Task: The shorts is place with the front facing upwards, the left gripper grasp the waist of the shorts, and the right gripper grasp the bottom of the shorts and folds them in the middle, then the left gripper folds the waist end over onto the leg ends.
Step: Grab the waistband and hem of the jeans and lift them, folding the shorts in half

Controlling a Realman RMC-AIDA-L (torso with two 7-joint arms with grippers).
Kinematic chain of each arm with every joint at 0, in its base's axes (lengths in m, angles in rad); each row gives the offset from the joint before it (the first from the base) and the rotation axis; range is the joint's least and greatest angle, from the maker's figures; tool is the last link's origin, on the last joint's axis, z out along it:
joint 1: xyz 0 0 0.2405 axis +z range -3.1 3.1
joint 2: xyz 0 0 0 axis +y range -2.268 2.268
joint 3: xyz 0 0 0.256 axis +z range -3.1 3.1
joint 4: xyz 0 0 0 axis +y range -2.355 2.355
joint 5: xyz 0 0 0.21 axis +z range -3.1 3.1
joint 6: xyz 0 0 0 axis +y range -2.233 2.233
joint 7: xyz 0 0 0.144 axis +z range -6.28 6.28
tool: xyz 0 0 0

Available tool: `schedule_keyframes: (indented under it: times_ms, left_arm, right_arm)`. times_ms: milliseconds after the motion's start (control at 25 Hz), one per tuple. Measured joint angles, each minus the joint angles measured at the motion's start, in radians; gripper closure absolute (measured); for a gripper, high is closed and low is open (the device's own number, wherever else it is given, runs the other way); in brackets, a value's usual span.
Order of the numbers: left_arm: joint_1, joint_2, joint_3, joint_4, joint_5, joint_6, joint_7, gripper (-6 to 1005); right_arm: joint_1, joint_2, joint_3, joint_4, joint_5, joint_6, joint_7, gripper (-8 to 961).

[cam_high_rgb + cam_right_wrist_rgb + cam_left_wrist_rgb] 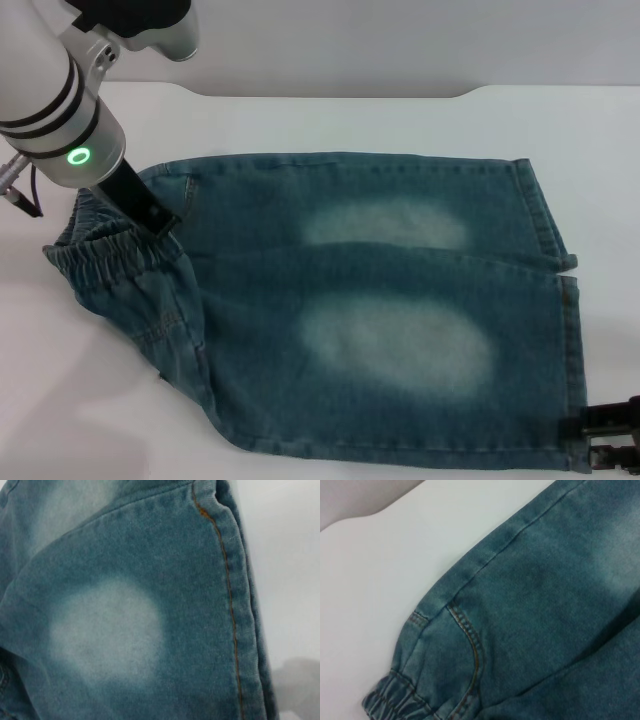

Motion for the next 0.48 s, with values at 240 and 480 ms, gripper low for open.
schedule_keyframes:
  times_ms: [240, 480]
  left_arm:
    - [0.004, 0.0, 0.016, -0.017, 0.003, -0.015, -0.007, 965]
    - [0.001, 0.0, 0.016, -0.02, 0.004, -0.02, -0.007, 965]
  right_arm:
    - [0.01, 0.001, 0.001, 0.014, 0.0, -0.002, 0.001, 298]
    - [0.019, 0.003, -0.001, 0.02, 0.008, -0.009, -0.001, 296]
